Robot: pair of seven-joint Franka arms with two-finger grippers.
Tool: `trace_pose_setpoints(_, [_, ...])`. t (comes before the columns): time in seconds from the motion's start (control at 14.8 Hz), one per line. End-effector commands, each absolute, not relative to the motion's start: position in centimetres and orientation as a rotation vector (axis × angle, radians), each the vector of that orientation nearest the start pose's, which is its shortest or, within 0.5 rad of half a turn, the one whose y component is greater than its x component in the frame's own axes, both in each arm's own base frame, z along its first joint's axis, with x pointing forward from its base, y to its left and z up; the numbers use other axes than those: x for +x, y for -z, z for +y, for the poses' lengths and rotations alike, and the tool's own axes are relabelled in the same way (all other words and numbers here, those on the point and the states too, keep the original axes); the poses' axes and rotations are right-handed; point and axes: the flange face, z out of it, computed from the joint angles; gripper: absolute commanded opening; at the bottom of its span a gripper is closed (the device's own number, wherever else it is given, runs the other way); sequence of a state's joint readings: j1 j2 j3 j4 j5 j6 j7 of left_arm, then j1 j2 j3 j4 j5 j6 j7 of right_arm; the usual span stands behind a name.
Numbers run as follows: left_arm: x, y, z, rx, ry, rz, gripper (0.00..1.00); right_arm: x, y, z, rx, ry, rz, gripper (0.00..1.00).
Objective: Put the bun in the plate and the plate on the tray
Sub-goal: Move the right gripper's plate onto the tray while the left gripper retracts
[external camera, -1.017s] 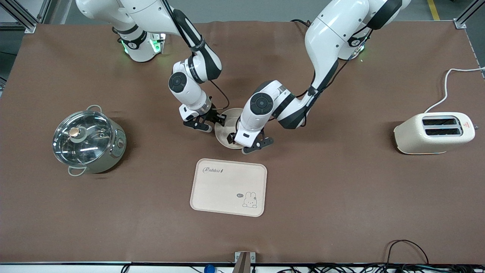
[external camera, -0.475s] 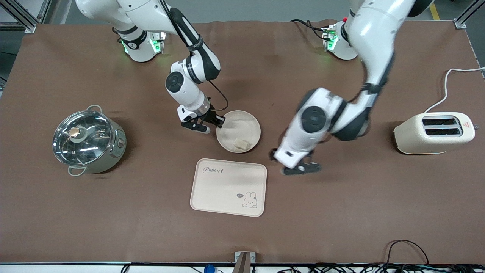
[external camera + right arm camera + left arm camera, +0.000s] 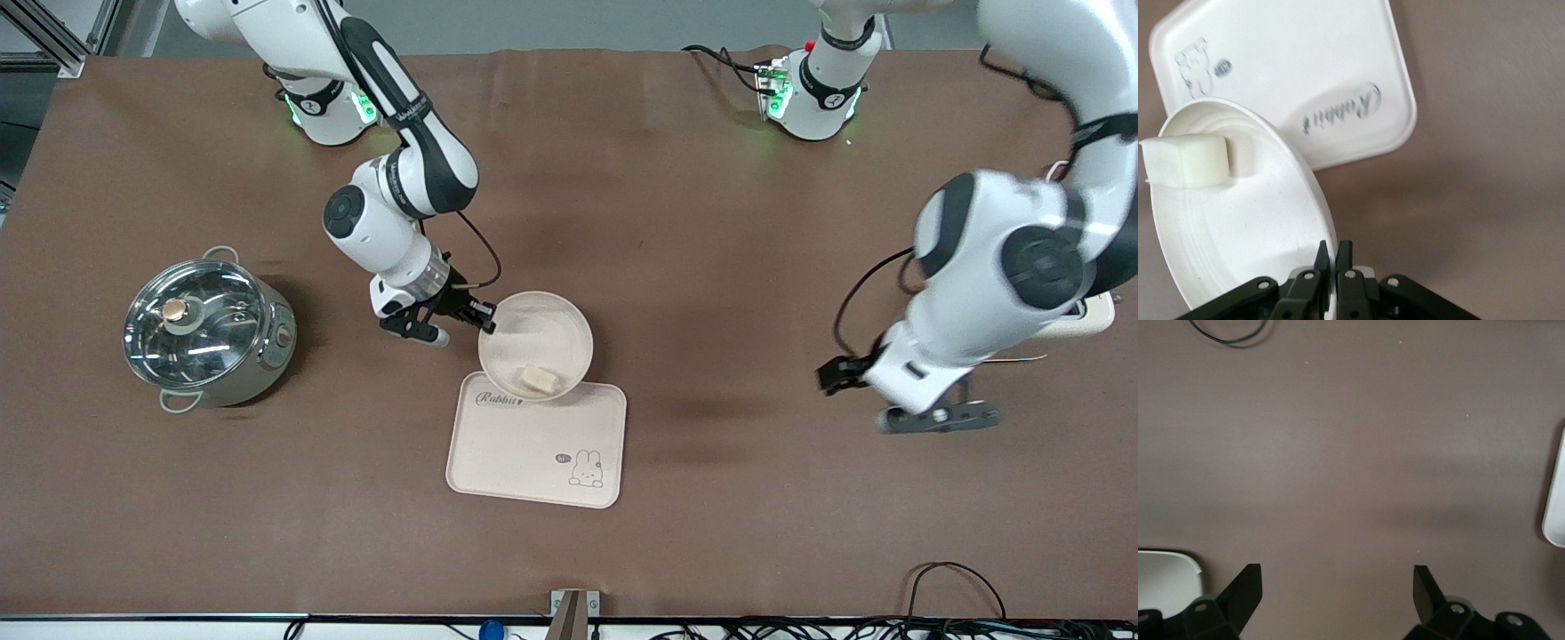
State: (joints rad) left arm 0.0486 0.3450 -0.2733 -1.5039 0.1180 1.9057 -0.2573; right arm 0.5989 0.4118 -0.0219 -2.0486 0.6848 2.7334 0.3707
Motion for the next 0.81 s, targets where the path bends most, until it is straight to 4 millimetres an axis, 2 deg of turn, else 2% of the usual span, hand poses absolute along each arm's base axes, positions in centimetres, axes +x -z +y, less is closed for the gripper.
trace_pose_setpoints(0.0, [62.7,-54.1,-9.1,-3.155,0.115,0.032,1.0,57.1,-23.6,32.5,-2.636,0.127,0.541,0.0])
trace_pose_setpoints(0.07, [61.7,-55.7,-8.7,-3.149,0.109,0.05,1.0,58.6,-22.9,32.0,-2.629,0.137,0.563,0.0])
trace_pose_setpoints(0.14, [60.7,-56.2,-8.1,-3.143,0.037,0.066,1.0,59.8,-22.1,32.3,-2.621,0.147,0.568,0.0])
trace_pose_setpoints(0.2, [59.7,-58.1,-7.7,-3.138,0.016,0.066,1.0,60.8,-21.6,32.3,-2.615,0.155,0.573,0.0])
trace_pose_setpoints(0.27, [58.5,-60.9,-6.8,-3.132,0.025,0.047,1.0,62.1,-20.4,31.1,-2.612,0.161,0.604,0.0])
trace_pose_setpoints(0.41, [56.6,-63.7,-6.3,-3.125,0.068,0.035,1.0,63.5,-20.3,30.6,-2.598,0.152,0.613,0.0])
trace_pose_setpoints(0.61, [55.3,-64.1,-5.1,-3.12,0.091,0.026,1.0,63.6,-19.2,30.4,-2.609,0.133,0.606,0.0])
trace_pose_setpoints(0.75, [54.6,-63.2,-5.0,-3.146,0.122,0.048,1.0,63.9,-19.0,30.0,-2.608,0.134,0.614,0.0])
